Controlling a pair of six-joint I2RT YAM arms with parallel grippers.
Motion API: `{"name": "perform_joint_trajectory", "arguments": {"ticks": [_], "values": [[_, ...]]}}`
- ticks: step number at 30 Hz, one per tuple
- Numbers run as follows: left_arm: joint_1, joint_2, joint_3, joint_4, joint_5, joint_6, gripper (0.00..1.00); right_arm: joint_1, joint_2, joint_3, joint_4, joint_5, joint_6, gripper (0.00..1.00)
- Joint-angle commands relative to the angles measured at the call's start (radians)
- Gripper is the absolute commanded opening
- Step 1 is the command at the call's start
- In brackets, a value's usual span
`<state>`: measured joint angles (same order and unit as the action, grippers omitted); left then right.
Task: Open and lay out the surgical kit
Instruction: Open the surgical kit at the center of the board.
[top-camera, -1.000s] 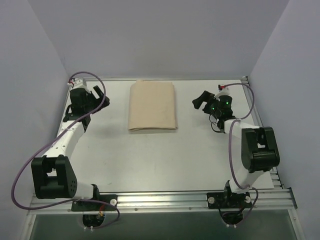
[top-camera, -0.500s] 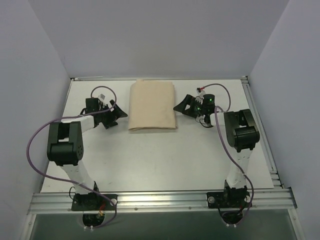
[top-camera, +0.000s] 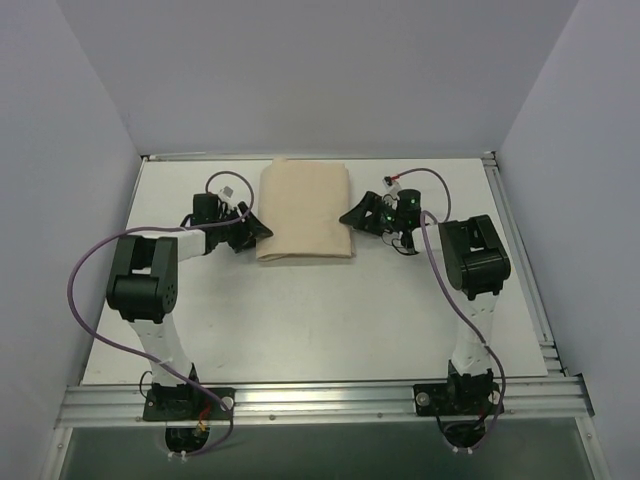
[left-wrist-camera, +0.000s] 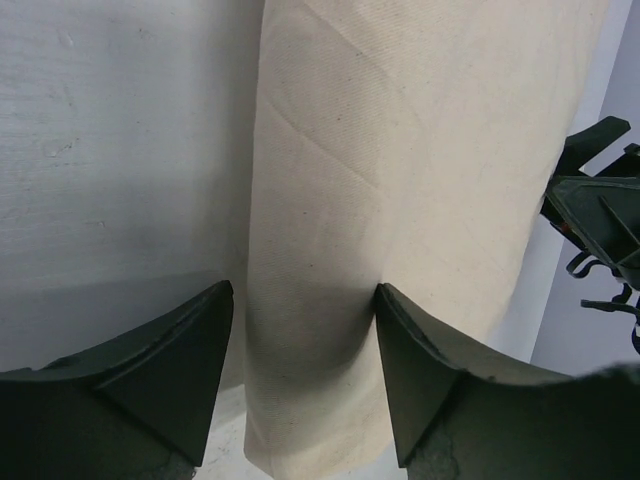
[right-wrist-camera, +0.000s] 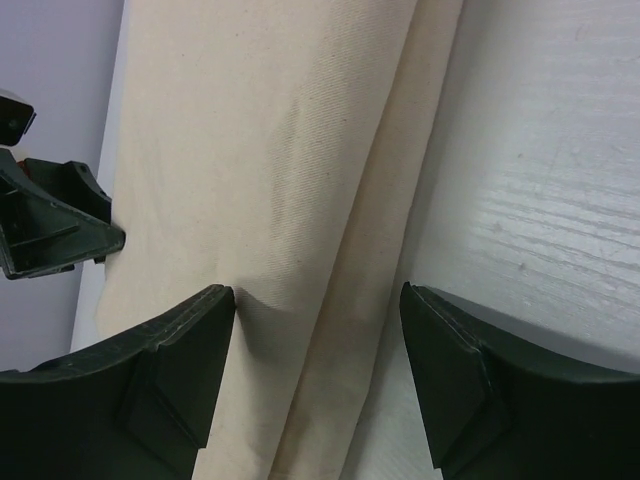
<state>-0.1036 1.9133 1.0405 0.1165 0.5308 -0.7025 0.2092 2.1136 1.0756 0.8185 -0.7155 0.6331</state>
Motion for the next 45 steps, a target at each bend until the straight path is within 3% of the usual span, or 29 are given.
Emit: {"name": "perform_joint_trajectory", "arguments": {"ticks": [1,5,8,12,18,25,30,31,32,33,36,39,45], "values": [[-0.011,0.016,0.044,0.026,0.005,0.001,0.65,0.018,0.031,0.004,-0.001,-0.030,0.019,0.68],[-0.034,0.027,0.070,-0.024,-0.008,0.014,0.52,0.019,0.013,-0.034,0.057,-0.036,0.051,0.55],[-0.048,0.032,0.078,-0.057,-0.026,0.031,0.47,0.019,-0.009,-0.075,0.090,-0.030,0.063,0.43],[-0.074,0.032,0.064,-0.060,-0.034,0.031,0.37,0.015,-0.020,-0.108,0.114,-0.027,0.071,0.15],[-0.128,-0.017,0.003,-0.064,-0.063,0.024,0.31,-0.017,-0.110,-0.216,0.148,0.007,0.097,0.12],[-0.245,-0.109,-0.097,-0.029,-0.097,-0.040,0.31,-0.060,-0.341,-0.293,-0.097,0.066,-0.035,0.18],[-0.315,-0.138,-0.138,0.000,-0.140,-0.074,0.34,-0.097,-0.385,-0.292,-0.202,0.050,-0.116,0.26],[-0.317,-0.138,-0.145,0.002,-0.147,-0.080,0.38,-0.100,-0.383,-0.293,-0.208,0.044,-0.128,0.29],[-0.315,-0.140,-0.145,-0.011,-0.152,-0.081,0.51,-0.105,-0.382,-0.290,-0.225,0.045,-0.137,0.35],[-0.315,-0.140,-0.145,-0.021,-0.155,-0.081,0.62,-0.105,-0.383,-0.287,-0.255,0.047,-0.147,0.48],[-0.315,-0.171,-0.142,-0.057,-0.196,-0.063,0.85,-0.106,-0.426,-0.299,-0.320,0.079,-0.179,0.68],[-0.315,-0.229,-0.111,-0.177,-0.277,-0.022,0.92,-0.105,-0.516,-0.312,-0.472,0.189,-0.237,0.80],[-0.398,-0.430,-0.076,-0.368,-0.521,0.058,0.94,-0.091,-0.695,-0.388,-0.551,0.212,-0.250,0.75]]}}
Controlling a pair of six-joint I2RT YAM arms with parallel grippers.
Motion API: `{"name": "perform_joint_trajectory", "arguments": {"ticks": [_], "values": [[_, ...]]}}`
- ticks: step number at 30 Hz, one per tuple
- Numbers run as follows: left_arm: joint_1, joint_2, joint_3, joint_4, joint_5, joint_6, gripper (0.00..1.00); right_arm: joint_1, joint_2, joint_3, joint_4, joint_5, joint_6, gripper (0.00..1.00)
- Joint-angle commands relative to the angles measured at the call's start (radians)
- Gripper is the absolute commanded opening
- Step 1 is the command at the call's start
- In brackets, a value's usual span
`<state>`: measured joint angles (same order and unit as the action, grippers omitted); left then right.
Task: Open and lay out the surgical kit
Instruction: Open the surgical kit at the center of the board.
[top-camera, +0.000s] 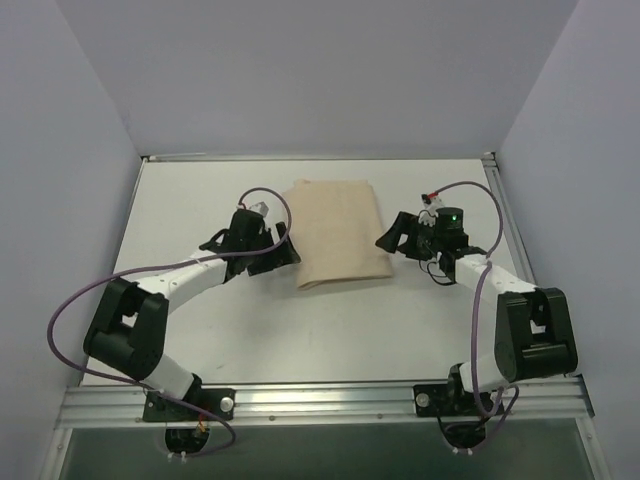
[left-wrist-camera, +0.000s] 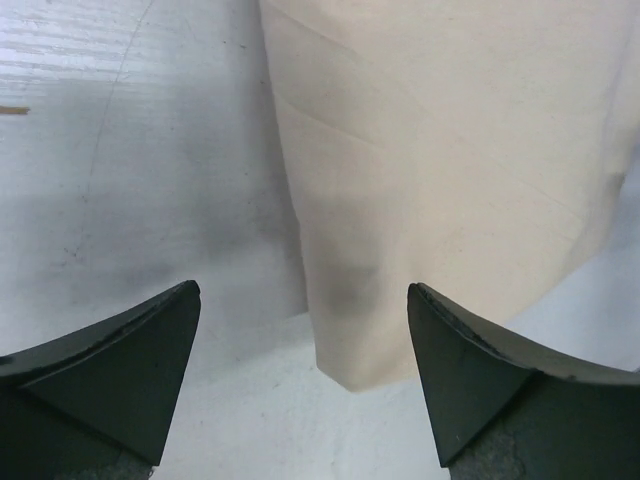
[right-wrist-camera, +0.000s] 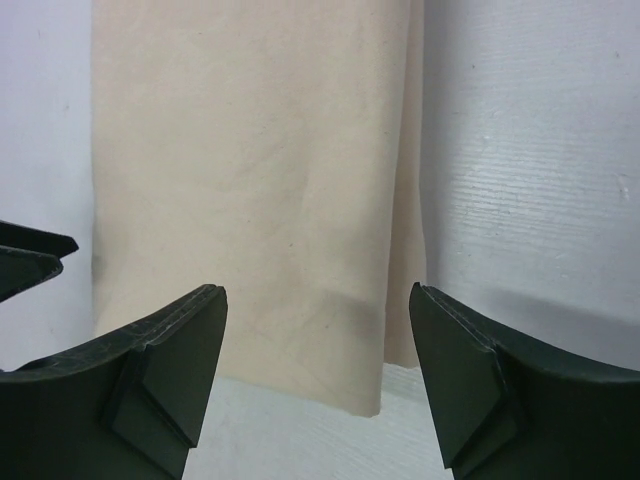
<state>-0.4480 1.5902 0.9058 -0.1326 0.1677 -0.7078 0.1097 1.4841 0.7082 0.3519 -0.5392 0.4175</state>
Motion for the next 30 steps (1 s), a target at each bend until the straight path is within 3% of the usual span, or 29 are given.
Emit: {"name": "perform_joint_trajectory", "arguments": {"ticks": [1,13,17,19,20,22,25,30], "values": [[-0.072,-0.127,0.077,-0.133,-0.187,0.071,0.93,0.008,-0.076,-0.027,-0.083,0.025,-0.034,0.74],[-0.190,-0.202,0.108,-0.190,-0.212,0.068,0.84,0.022,0.028,-0.039,-0.008,0.010,-0.025,0.67],[-0.195,-0.245,0.104,-0.205,-0.226,0.062,0.80,0.051,0.030,-0.035,0.009,0.004,-0.017,0.56],[-0.193,-0.271,0.114,-0.229,-0.238,0.064,0.77,0.071,0.021,-0.026,0.006,0.004,-0.016,0.40],[-0.195,-0.283,0.120,-0.239,-0.255,0.064,0.77,0.079,0.010,-0.023,0.004,0.011,-0.005,0.19],[-0.195,-0.312,0.134,-0.275,-0.281,0.064,0.73,0.111,-0.025,-0.013,0.006,0.036,0.006,0.01],[-0.195,-0.354,0.160,-0.373,-0.390,0.015,0.63,0.212,-0.041,0.066,-0.037,0.093,0.018,0.00],[-0.193,-0.505,0.136,-0.481,-0.586,-0.103,0.63,0.453,0.083,0.354,-0.099,0.169,0.041,0.00]]}}
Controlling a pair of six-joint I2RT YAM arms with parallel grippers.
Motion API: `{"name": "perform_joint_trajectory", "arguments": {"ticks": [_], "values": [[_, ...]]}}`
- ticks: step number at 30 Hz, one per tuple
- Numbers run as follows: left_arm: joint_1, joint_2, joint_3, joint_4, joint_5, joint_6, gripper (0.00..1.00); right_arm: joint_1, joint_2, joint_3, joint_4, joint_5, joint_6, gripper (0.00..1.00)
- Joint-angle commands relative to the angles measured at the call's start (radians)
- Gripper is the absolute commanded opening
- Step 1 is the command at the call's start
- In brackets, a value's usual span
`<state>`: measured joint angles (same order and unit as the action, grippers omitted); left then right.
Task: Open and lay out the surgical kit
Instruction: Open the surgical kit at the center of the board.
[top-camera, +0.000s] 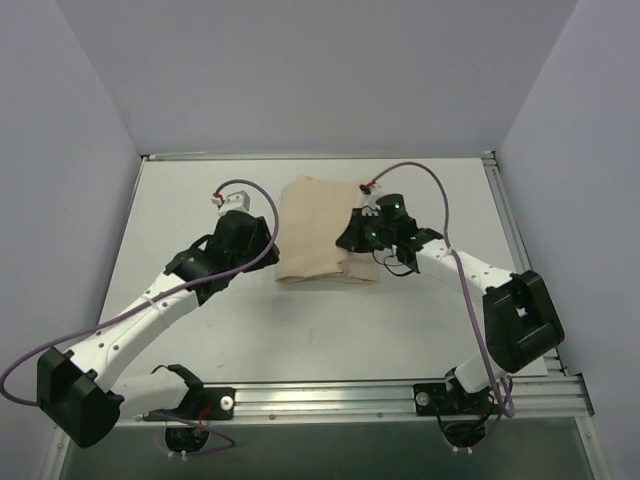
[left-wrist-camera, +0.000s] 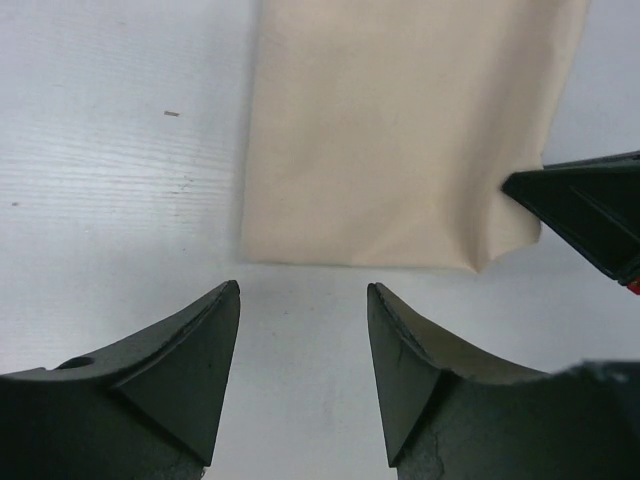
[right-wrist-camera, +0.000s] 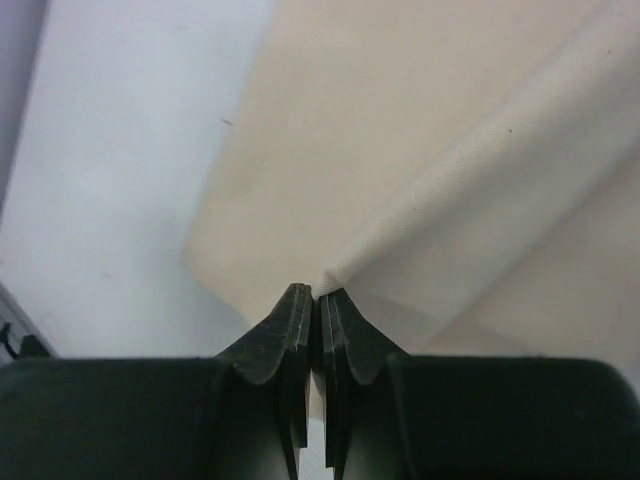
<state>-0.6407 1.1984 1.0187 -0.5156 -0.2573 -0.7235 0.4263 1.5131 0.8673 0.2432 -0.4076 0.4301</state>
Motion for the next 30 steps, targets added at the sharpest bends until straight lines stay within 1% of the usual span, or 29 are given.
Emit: {"name": "perform_joint_trajectory", "arguments": {"ticks": [1,2,3,5,6,7,8,9,10,11,12,13,14,15,16,17,19,20,21,22,23,24,25,26,27,28,29,30], "values": [[0.001,-0.141,0.008,-0.097,-0.165,-0.091,0.63,0.172,0.086,0.241,0.004,0.053,0.032,0.00],[0.004,-0.169,-0.003,-0.106,-0.171,-0.097,0.63,0.239,0.119,0.289,-0.008,0.067,0.033,0.00],[0.004,-0.213,-0.003,-0.125,-0.183,-0.120,0.63,0.270,0.193,0.391,-0.021,0.072,0.033,0.00],[0.007,-0.256,0.006,-0.187,-0.207,-0.137,0.63,0.351,0.277,0.499,-0.066,0.093,0.021,0.00],[0.009,-0.296,0.012,-0.213,-0.220,-0.148,0.63,0.373,0.362,0.554,-0.079,0.093,0.021,0.00],[0.007,-0.313,0.018,-0.263,-0.230,-0.163,0.63,0.391,0.408,0.659,-0.085,0.090,0.021,0.00],[0.012,-0.332,0.029,-0.297,-0.259,-0.177,0.64,0.408,0.447,0.712,-0.097,0.086,0.032,0.00],[0.012,-0.364,0.049,-0.334,-0.276,-0.192,0.64,0.436,0.522,0.761,-0.099,0.058,0.042,0.00],[0.012,-0.378,0.061,-0.392,-0.293,-0.220,0.65,0.451,0.560,0.850,-0.091,0.035,0.050,0.00],[0.015,-0.393,0.069,-0.411,-0.321,-0.226,0.66,0.465,0.593,0.893,-0.088,0.015,0.059,0.00],[0.013,-0.425,0.075,-0.431,-0.336,-0.238,0.66,0.486,0.661,0.941,-0.103,-0.009,0.067,0.01],[0.016,-0.437,0.090,-0.449,-0.350,-0.254,0.66,0.492,0.697,1.038,-0.117,-0.032,0.067,0.06],[0.018,-0.450,0.098,-0.449,-0.361,-0.251,0.66,0.497,0.726,1.079,-0.149,-0.060,0.064,0.23],[0.018,-0.460,0.110,-0.471,-0.390,-0.251,0.66,0.497,0.764,1.107,-0.157,-0.098,0.055,0.31],[0.021,-0.458,0.145,-0.489,-0.410,-0.254,0.67,0.491,0.771,1.122,-0.168,-0.106,0.046,0.36],[0.022,-0.450,0.165,-0.501,-0.428,-0.251,0.67,0.480,0.772,1.125,-0.198,-0.102,0.030,0.42],[0.026,-0.413,0.213,-0.529,-0.483,-0.219,0.67,0.430,0.721,1.089,-0.213,-0.050,-0.013,0.58],[0.027,-0.393,0.225,-0.532,-0.503,-0.203,0.68,0.411,0.698,1.041,-0.199,-0.039,-0.020,0.68],[0.033,-0.349,0.237,-0.529,-0.519,-0.179,0.70,0.395,0.656,1.027,-0.208,-0.024,-0.031,0.70],[0.042,-0.320,0.253,-0.511,-0.511,-0.116,0.70,0.370,0.632,1.017,-0.223,-0.004,-0.048,0.71],[0.071,-0.286,0.283,-0.494,-0.490,-0.076,0.71,0.365,0.610,1.007,-0.275,0.079,-0.063,0.75],[0.094,-0.210,0.306,-0.476,-0.452,-0.030,0.73,0.362,0.560,0.963,-0.285,0.123,-0.074,0.77],[0.130,-0.166,0.340,-0.488,-0.357,0.036,0.75,0.362,0.538,0.940,-0.286,0.159,-0.086,0.80],[0.210,-0.120,0.401,-0.492,-0.300,0.070,0.78,0.359,0.526,0.931,-0.318,0.234,-0.080,0.80],[0.252,-0.040,0.420,-0.485,-0.240,0.146,0.79,0.356,0.527,0.965,-0.361,0.286,-0.059,0.79],[0.289,-0.004,0.431,-0.477,-0.138,0.177,0.79,0.351,0.536,0.993,-0.404,0.333,-0.006,0.77],[0.323,0.035,0.443,-0.481,-0.087,0.197,0.79,0.350,0.550,1.021,-0.474,0.373,0.011,0.71],[0.390,0.103,0.470,-0.510,-0.039,0.203,0.77,0.350,0.600,1.057,-0.519,0.462,0.027,0.68]]}}
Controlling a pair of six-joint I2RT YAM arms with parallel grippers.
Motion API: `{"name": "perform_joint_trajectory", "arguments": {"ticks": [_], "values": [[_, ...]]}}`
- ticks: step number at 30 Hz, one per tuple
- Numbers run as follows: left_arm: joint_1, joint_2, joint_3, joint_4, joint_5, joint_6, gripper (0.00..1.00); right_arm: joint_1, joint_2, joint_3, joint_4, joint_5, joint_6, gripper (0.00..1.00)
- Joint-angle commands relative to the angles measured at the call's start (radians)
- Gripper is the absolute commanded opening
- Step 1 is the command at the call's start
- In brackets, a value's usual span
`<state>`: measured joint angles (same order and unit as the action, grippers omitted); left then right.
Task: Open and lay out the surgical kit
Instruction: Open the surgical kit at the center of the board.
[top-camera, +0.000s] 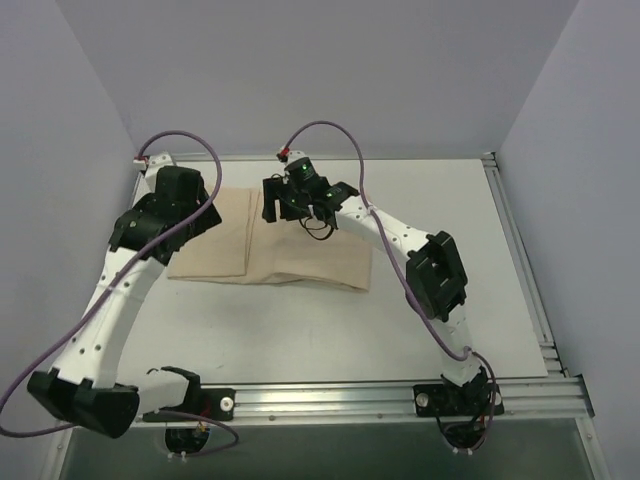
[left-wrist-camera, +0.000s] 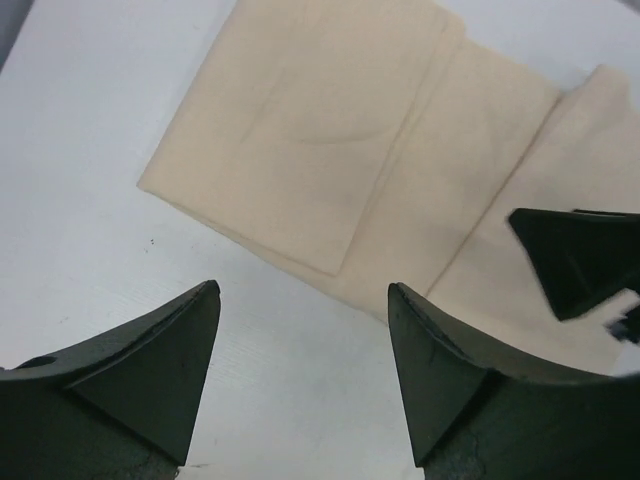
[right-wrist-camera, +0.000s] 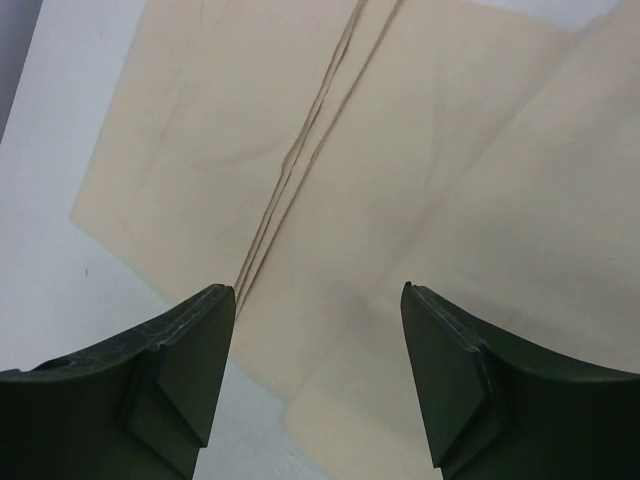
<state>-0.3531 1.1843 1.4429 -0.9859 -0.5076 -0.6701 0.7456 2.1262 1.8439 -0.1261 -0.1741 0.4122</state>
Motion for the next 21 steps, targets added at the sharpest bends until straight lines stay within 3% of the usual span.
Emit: {"name": "perform_joint_trajectory", "arguments": {"ticks": [1,3,7,21], "values": [[0.126,0.139,0.051,-0.040,0.252,0.156,0.77,0.032,0.024,0.188,-0.203,0.261,0.059,0.66],[0.155,0.158,0.015,-0.017,0.323,0.167,0.77,0.049,0.131,0.302,-0.352,0.342,0.063,0.65],[0.203,0.133,-0.088,0.124,0.464,0.139,0.81,0.090,0.221,0.468,-0.464,0.505,0.060,0.68],[0.261,0.163,-0.171,0.181,0.570,0.148,0.81,0.078,0.356,0.511,-0.552,0.596,0.102,0.61]]}}
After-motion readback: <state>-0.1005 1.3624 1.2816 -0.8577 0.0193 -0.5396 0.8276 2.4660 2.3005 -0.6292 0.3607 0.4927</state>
